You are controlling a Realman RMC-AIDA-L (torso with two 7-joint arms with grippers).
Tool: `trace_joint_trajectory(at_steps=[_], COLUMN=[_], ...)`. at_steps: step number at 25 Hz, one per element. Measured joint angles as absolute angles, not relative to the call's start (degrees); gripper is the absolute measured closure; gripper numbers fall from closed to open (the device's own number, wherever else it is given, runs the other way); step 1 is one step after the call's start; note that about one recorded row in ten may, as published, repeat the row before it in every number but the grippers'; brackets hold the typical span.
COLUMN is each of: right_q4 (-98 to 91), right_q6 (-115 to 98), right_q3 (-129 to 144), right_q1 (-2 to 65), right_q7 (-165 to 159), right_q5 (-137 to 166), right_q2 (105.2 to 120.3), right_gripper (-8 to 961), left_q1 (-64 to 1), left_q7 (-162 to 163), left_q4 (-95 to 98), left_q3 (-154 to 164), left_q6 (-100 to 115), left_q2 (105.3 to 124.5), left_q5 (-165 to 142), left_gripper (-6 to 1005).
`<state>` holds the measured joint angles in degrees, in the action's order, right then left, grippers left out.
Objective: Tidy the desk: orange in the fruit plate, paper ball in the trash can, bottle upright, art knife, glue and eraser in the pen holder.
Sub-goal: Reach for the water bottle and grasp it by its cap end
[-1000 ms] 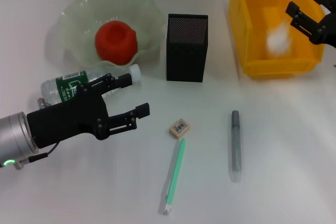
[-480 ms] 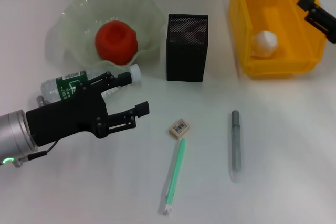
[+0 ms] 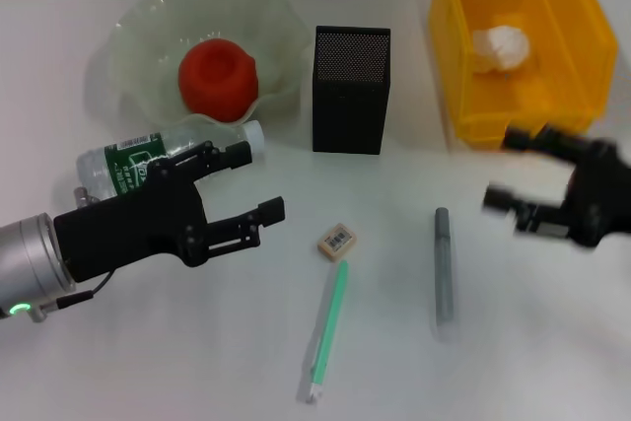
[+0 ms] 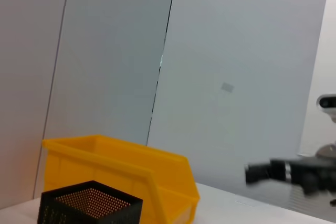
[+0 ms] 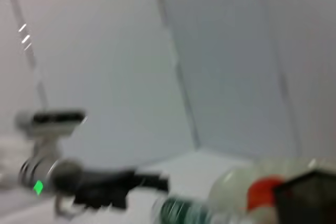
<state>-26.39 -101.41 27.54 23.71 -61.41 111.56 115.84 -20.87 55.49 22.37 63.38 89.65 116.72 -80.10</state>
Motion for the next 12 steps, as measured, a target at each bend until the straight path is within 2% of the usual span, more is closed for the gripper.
trace_joint_trajectory(at_steps=[12], right_q4=[-26.43], right_q6=[-95.32], right_q3=[31.81], right_q1=[25.76], right_q7=[-58.14], right_q5=[118.08], right_q2=[117.45], right_gripper=[124], left_q1=[-20.29], left_q7=[53.0], left_q4=[22.43], left_q3=[63.59], left_q6=[88.47], left_q2=[116.47], left_q5=[-83.27], left_gripper=[185])
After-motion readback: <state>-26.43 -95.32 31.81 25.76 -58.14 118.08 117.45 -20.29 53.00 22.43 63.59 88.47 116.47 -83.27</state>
